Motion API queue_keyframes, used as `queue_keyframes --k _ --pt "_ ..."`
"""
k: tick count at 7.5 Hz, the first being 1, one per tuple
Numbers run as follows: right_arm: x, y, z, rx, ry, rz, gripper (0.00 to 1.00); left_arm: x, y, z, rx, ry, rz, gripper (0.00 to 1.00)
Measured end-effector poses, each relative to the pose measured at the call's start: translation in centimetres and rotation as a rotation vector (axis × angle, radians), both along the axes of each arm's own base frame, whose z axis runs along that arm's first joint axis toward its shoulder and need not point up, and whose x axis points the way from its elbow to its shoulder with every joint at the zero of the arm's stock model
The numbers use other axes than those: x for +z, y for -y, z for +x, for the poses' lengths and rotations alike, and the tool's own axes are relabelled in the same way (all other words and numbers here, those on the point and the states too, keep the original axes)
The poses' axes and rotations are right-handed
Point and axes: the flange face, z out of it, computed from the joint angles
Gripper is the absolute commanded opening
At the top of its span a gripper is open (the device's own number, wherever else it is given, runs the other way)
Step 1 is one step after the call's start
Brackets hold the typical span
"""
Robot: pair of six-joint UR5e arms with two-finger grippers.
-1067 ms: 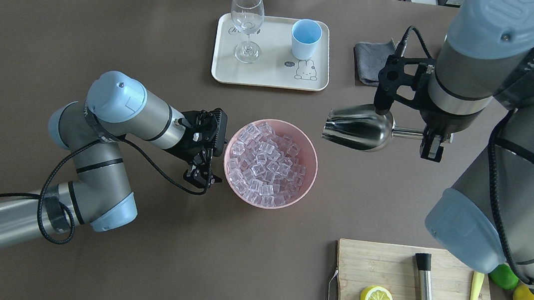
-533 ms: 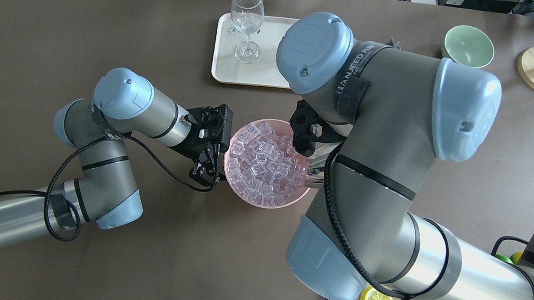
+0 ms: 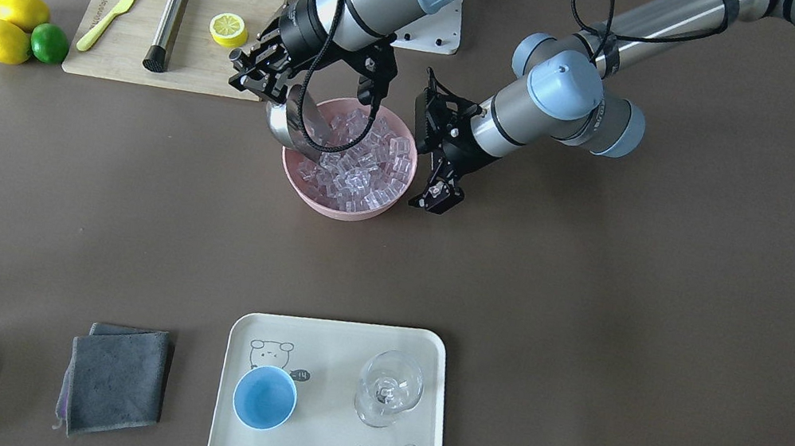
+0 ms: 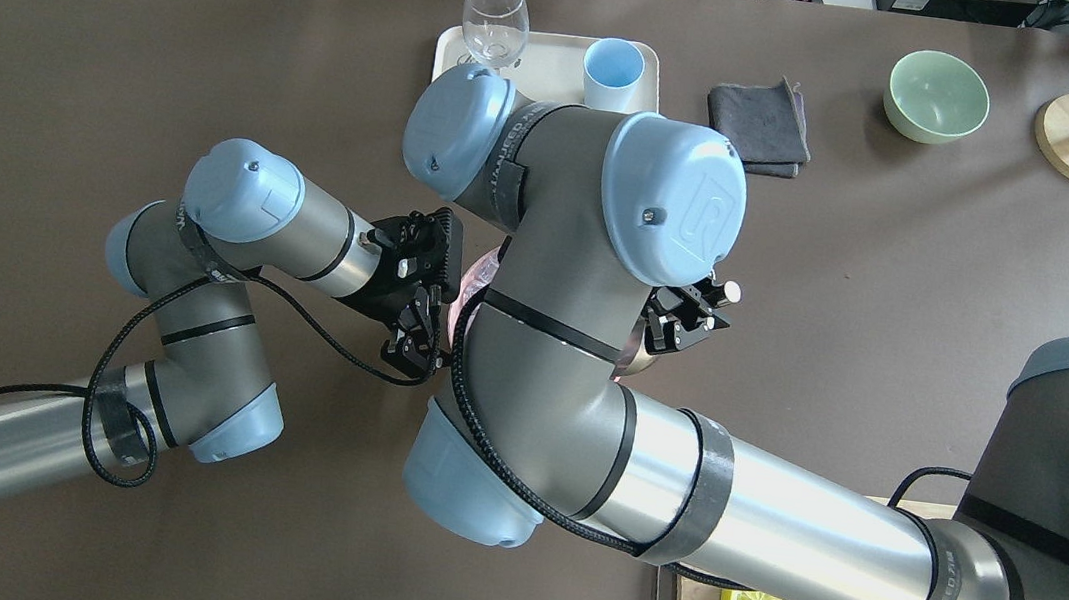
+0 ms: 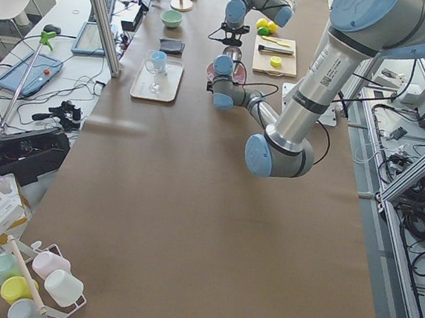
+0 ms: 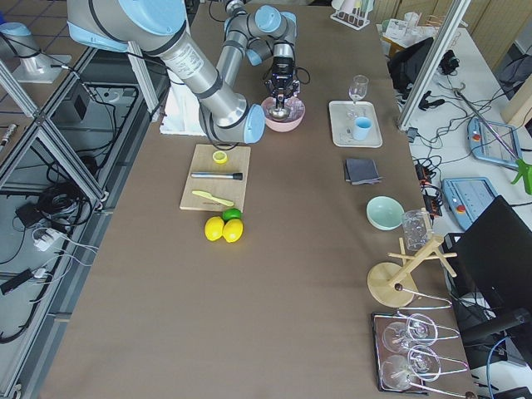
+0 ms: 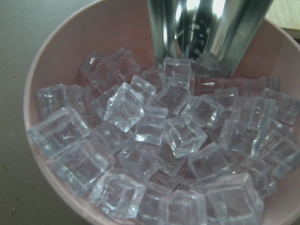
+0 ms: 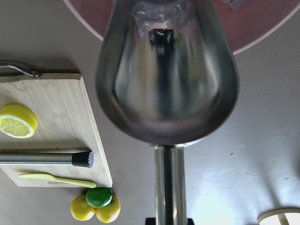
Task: Put ice in cup with scoop
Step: 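Dig the scoop into the ice cubes with the right gripper and lift it out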
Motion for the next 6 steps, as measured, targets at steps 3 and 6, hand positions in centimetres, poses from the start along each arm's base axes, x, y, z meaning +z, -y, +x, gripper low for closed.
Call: queue_keyframes --k 3,6 --pt "1.0 0.8 -2.9 0.006 -0.008 0.021 0.00 -0.2 -1.0 0.7 0.016 -0.005 0.001 0.99" --pt "3.0 0.6 -2.8 0.021 0.085 0.057 0.00 -0.1 -1.1 0.7 0.018 -0.005 0.001 0.99"
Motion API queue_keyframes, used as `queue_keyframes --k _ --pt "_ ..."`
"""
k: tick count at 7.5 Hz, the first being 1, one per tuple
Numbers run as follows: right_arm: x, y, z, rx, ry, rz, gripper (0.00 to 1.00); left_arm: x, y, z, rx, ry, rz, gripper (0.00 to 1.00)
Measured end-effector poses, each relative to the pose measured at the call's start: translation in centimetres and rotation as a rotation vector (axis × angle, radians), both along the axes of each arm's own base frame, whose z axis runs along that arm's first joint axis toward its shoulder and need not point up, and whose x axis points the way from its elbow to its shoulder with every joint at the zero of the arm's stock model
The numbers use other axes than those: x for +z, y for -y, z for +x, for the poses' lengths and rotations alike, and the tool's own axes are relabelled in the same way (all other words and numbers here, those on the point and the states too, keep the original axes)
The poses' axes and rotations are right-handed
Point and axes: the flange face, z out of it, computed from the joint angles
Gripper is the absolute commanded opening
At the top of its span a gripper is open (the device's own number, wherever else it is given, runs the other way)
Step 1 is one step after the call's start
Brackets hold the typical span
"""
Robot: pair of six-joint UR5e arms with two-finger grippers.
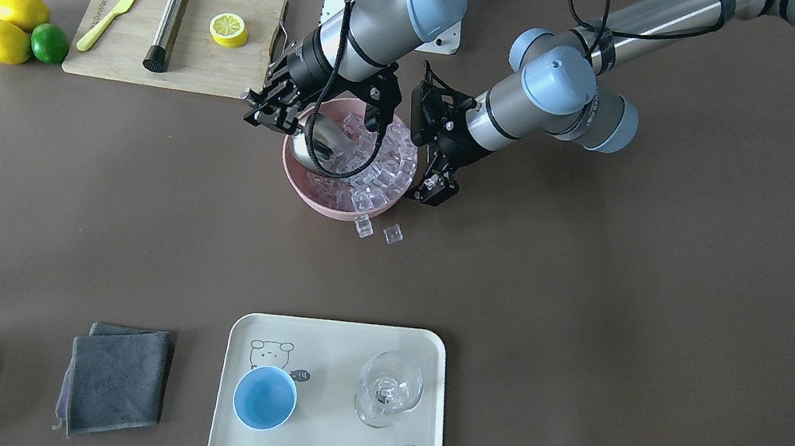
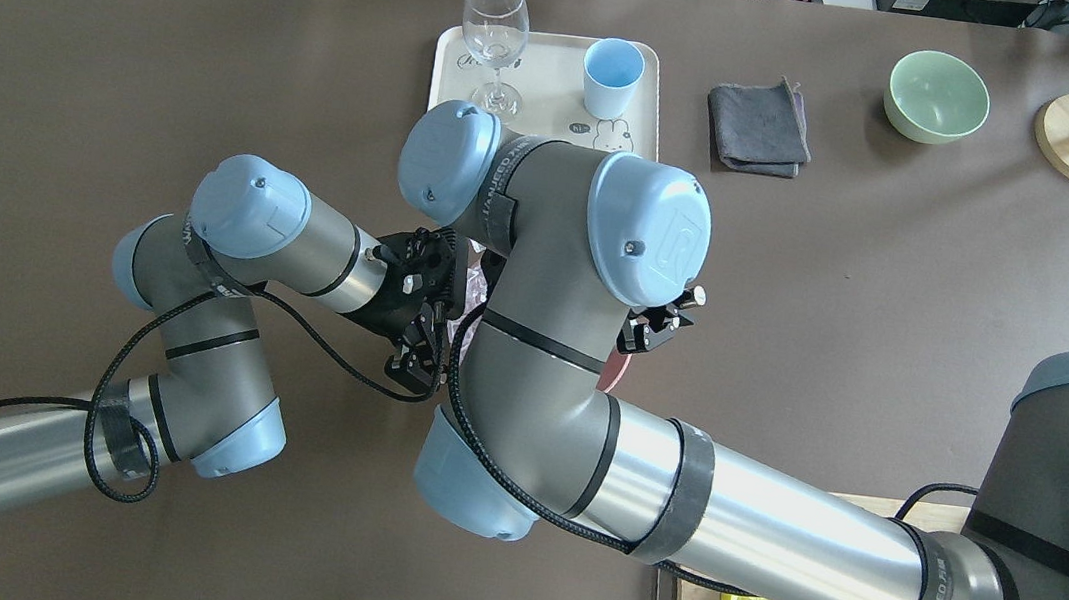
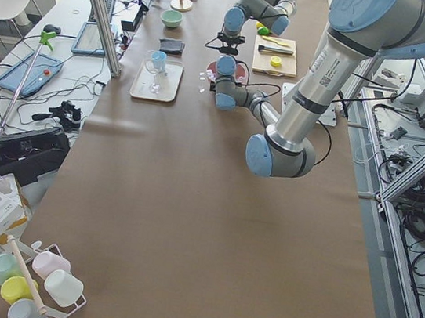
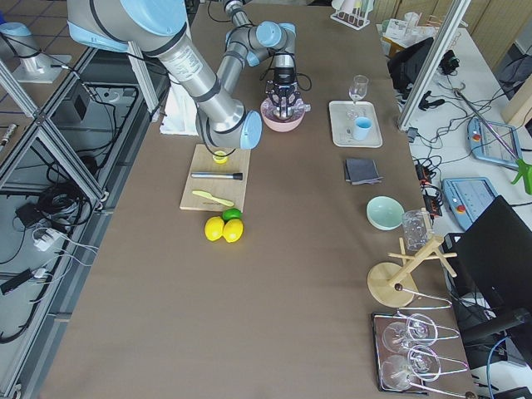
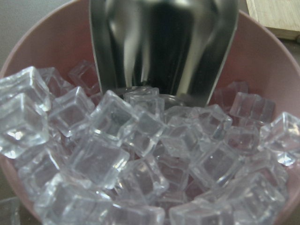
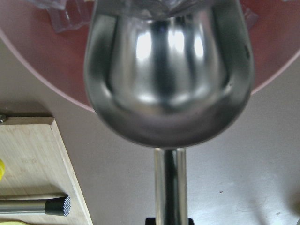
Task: Put ice in cup with scoop
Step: 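Dig the scoop into the ice cubes with the right gripper and lift it out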
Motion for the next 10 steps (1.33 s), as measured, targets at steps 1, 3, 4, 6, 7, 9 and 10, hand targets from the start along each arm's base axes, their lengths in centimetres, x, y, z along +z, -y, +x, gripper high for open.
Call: queue_keyframes --k 1,3,4,6,7,9,10 --pt "1.3 -0.7 1.2 0.007 0.047 0.018 0.00 0.2 0.0 0.0 0.000 0.001 0.000 0.99" --pt "3.5 -1.8 3.0 0.034 0.142 0.035 0.00 0.4 0.0 -0.1 0.000 0.003 0.000 0.99" --pt "4.0 -1.9 3.0 0.066 0.184 0.042 0.00 0.4 -0.1 -0.1 0.000 0.003 0.000 0.99" --pt "4.2 -1.8 2.7 0.109 0.244 0.048 0.00 0.3 -0.1 -0.2 0.000 0.000 0.002 0.99" --pt "4.5 -1.9 2.6 0.118 0.275 0.051 0.00 0.3 -0.1 -0.2 0.000 -0.002 0.002 0.99" --pt "5.5 -2.1 2.6 0.142 0.357 0.055 0.00 0.3 -0.1 -0.2 0.000 -0.003 0.003 0.99" --pt "5.7 -2.2 2.6 0.150 0.393 0.051 0.00 0.3 -0.1 -0.2 0.000 -0.004 0.004 0.99"
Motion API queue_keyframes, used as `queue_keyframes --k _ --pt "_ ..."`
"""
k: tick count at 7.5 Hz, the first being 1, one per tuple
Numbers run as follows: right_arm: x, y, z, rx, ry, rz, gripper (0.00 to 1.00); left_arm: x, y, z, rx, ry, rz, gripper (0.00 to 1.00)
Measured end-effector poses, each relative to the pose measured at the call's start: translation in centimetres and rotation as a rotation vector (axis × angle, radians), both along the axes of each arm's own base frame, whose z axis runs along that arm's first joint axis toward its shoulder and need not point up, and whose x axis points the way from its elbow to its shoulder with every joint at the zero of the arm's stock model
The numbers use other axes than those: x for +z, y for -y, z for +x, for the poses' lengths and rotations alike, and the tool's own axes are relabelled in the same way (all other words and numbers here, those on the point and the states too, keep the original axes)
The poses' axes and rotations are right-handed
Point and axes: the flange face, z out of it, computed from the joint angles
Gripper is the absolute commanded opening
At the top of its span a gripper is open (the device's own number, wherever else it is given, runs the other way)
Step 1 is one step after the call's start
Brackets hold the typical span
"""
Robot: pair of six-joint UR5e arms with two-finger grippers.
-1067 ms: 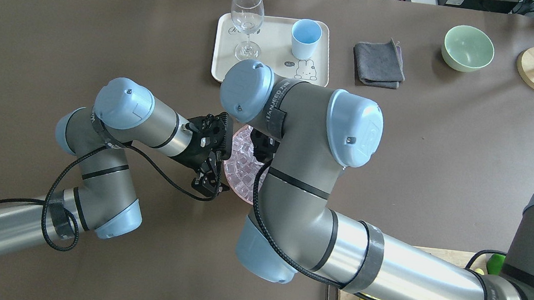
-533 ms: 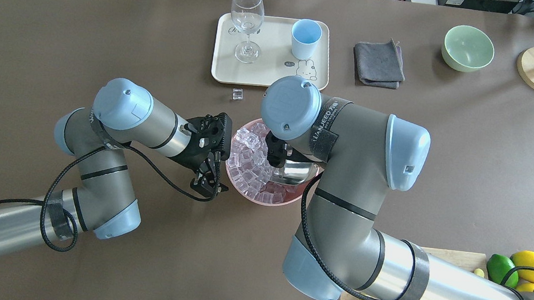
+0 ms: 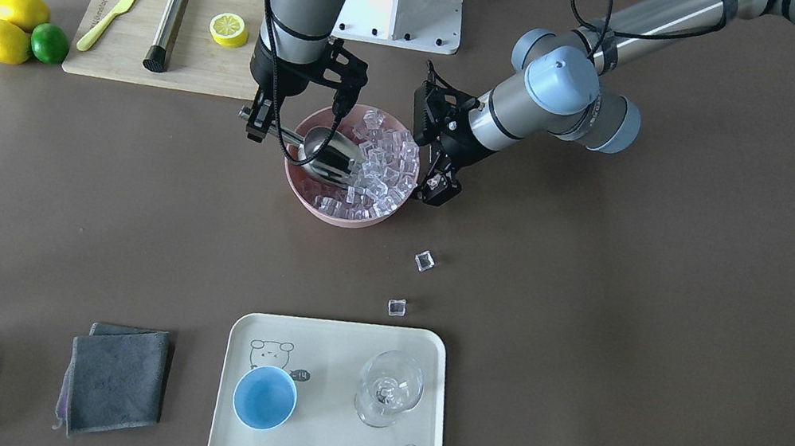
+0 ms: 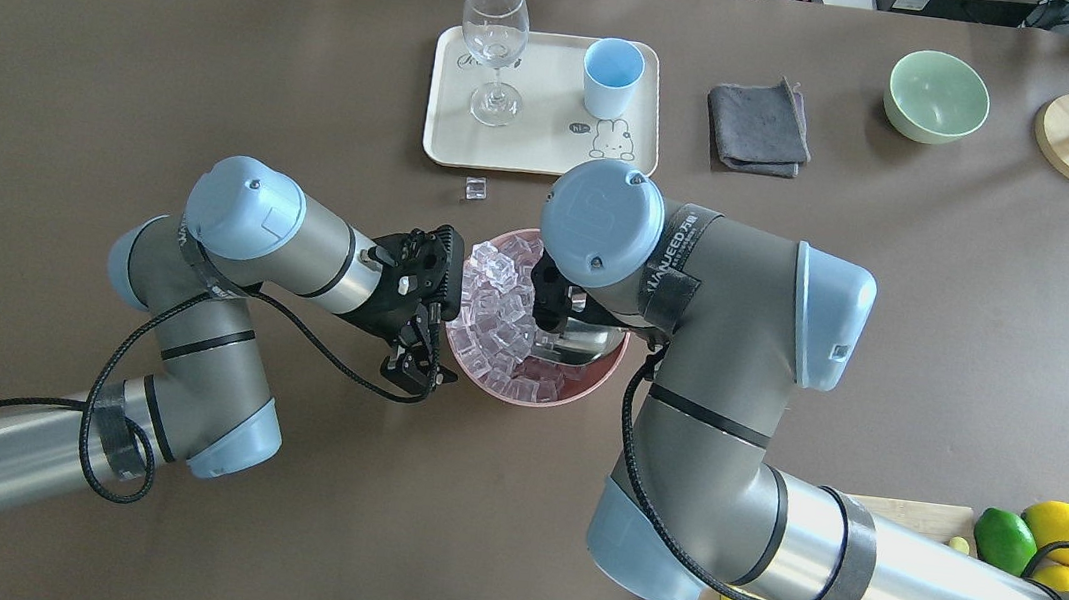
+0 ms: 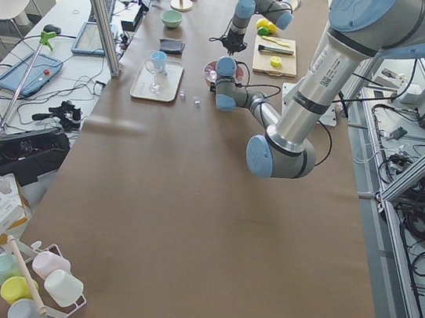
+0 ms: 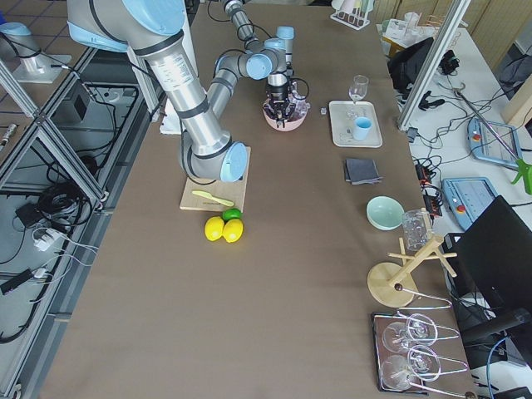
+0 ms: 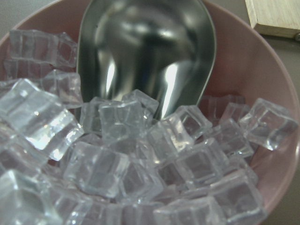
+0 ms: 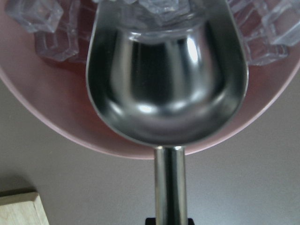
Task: Put ice in cup with scoop
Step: 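Dig the scoop into the ice cubes with the right gripper and lift it out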
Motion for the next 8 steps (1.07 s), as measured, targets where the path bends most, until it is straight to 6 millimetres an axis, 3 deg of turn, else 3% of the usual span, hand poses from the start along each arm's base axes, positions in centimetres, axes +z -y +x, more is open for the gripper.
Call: queue_keyframes --k 5,8 --pt "2.7 1.3 2.8 0.055 0.186 -0.039 0.00 0.4 -0.1 -0.1 0.001 -0.004 0.002 0.99" --pt "2.9 1.3 5.4 0.082 0.287 -0.078 0.00 0.4 -0.1 -0.2 0.001 -0.005 0.002 0.99"
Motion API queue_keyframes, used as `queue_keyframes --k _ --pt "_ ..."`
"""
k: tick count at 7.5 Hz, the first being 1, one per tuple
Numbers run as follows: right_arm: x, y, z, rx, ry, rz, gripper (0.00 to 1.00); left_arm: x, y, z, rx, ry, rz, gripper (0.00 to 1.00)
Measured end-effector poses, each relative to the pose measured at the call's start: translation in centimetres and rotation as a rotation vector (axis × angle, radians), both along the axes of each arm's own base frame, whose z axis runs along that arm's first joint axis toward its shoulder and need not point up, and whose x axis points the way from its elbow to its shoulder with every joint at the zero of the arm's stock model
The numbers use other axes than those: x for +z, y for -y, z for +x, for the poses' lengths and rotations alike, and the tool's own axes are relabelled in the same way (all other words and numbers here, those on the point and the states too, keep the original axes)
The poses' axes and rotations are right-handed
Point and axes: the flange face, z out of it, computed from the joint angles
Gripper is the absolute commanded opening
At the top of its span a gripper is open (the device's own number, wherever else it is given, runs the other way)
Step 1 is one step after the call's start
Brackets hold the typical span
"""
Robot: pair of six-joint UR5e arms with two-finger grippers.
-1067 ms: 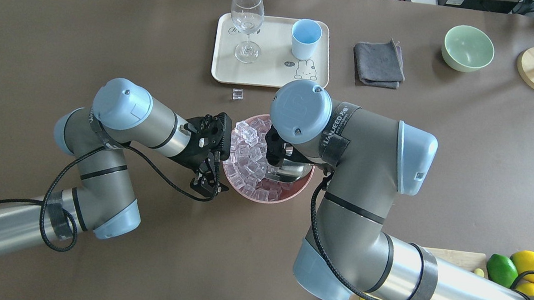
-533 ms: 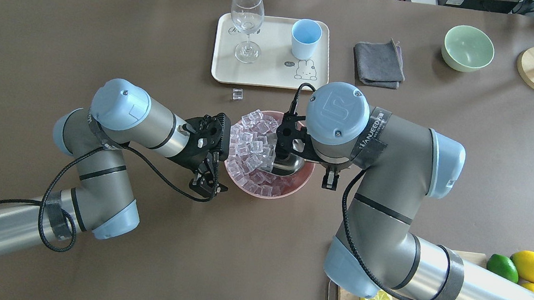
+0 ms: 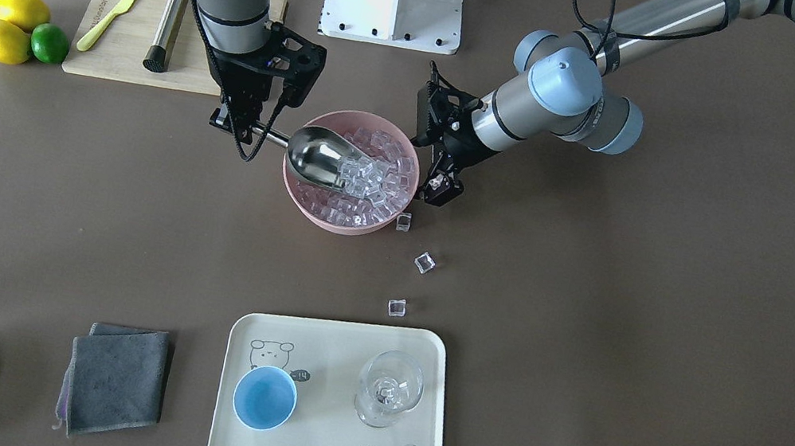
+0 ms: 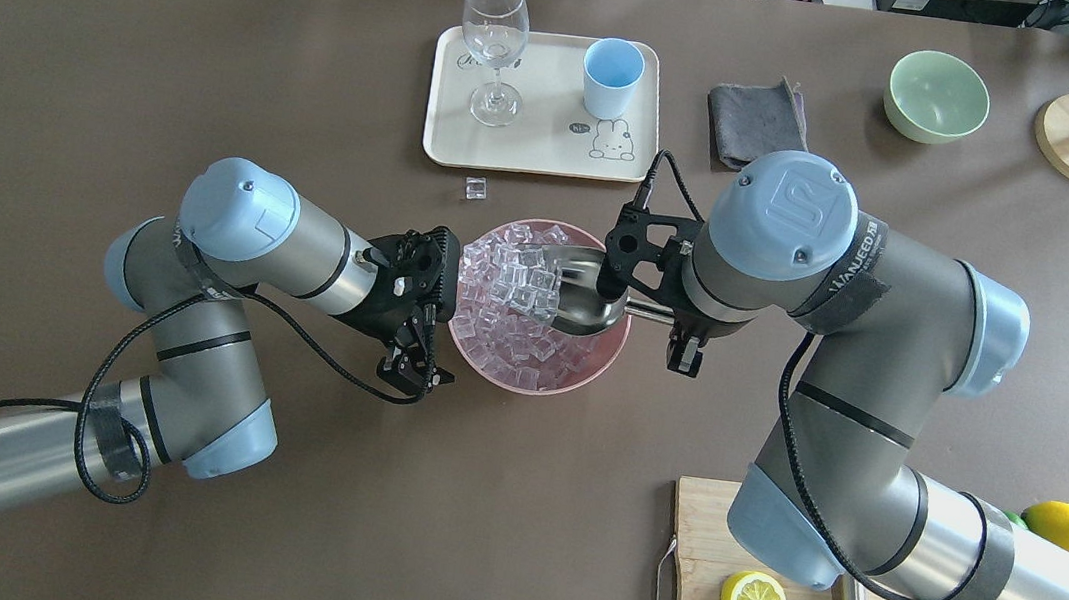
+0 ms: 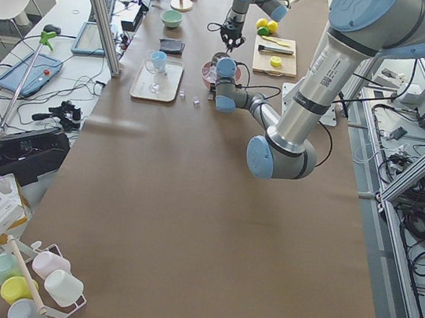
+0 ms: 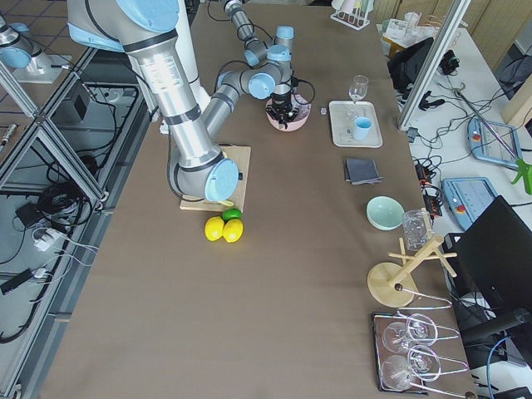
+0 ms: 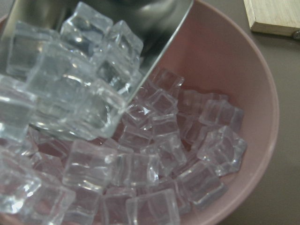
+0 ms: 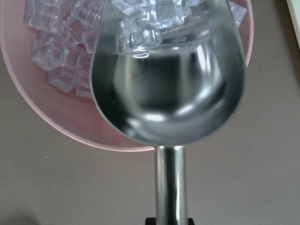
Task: Put ice in cup with scoop
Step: 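Dig the scoop into the ice cubes with the right gripper and lift it out, then carry the filled scoop to the blue cup while the left gripper withdraws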
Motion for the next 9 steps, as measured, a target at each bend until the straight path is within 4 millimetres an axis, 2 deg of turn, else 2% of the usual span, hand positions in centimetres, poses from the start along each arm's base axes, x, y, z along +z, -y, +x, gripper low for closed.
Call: queue_keyframes --k 4,7,9 --pt "2.8 0.4 2.9 0.051 0.142 -0.120 0.00 0.2 -0.4 -0.6 -0.002 -0.002 0.001 0.99" --pt "3.4 1.6 5.4 0.116 0.218 -0.242 0.00 0.2 -0.5 -0.9 -0.003 -0.002 -0.001 0.99" --pt "3.2 2.8 6.7 0.187 0.239 -0.305 0.00 0.1 -1.5 -3.4 -0.009 0.010 -0.010 0.99"
